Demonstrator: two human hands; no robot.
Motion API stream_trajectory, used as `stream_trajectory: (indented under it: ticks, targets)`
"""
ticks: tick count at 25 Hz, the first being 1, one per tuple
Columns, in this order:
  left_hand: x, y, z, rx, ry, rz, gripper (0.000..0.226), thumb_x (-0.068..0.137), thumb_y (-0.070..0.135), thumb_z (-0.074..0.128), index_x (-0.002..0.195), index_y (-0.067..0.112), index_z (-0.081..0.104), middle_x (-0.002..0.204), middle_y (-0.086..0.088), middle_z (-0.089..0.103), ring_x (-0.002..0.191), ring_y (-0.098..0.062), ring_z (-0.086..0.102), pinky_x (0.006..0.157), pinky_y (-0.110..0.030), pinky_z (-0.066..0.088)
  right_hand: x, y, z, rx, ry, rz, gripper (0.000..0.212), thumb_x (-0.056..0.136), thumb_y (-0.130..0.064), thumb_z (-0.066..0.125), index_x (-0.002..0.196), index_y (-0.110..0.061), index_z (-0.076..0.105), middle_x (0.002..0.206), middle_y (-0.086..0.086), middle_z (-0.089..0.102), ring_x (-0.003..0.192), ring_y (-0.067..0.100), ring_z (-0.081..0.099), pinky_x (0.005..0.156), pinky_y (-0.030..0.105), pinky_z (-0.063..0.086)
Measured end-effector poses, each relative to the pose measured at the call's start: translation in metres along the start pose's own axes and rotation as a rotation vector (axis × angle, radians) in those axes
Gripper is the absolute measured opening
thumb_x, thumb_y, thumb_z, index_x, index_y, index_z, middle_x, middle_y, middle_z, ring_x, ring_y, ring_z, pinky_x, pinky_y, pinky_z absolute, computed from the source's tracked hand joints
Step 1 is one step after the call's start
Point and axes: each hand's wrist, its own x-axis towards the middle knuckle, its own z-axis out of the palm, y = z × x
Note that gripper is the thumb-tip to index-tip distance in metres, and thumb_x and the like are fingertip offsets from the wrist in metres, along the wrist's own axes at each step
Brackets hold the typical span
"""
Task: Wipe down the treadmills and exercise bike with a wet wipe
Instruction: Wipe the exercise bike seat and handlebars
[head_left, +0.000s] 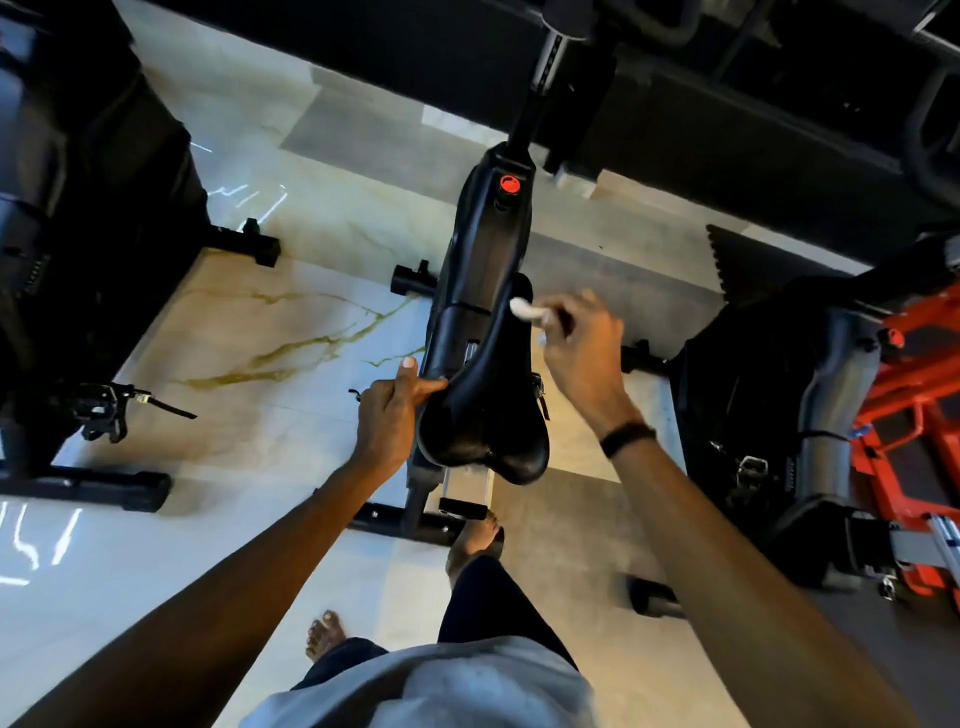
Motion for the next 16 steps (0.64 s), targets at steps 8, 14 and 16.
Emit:
stream_trajectory:
  ticks: [8,14,16]
  targets:
    - [-0.007,0.001,-0.002,0.007,-0.001,-0.076,0.052,0.104,0.053,0.034,0.094,0.029,0.08,0.097,0.001,0.078,0.102,-0.015,0.071,0.104,-0.045,0.049,0.004,0.022,0.061,-0.169,-0.157,-0.141,0.037,0.074,0.018,0.052,0.1,-0.001,0.069,0.102,0.014,0.061,0.098,0.034,0.059,0.091,0.039,0.052]
    - [-0.004,-0.004,-0.004,0.025,0.006,-0.058,0.055,0.093,0.071,0.029,0.081,0.049,0.078,0.093,0.006,0.078,0.101,-0.016,0.071,0.103,-0.05,0.048,-0.104,0.002,0.041,-0.107,-0.208,-0.241,0.034,0.078,0.018,0.068,0.108,0.002,0.071,0.102,0.013,0.067,0.093,0.026,0.061,0.086,0.024,0.048]
    - [-0.005,-0.002,-0.003,0.026,0.001,-0.039,0.056,0.094,0.069,0.029,0.081,0.046,0.078,0.094,0.006,0.078,0.101,-0.014,0.071,0.104,-0.049,0.048,-0.12,0.003,0.034,-0.096,-0.241,-0.29,0.035,0.076,0.018,0.069,0.106,0.001,0.072,0.101,0.011,0.069,0.093,0.02,0.06,0.083,0.029,0.054]
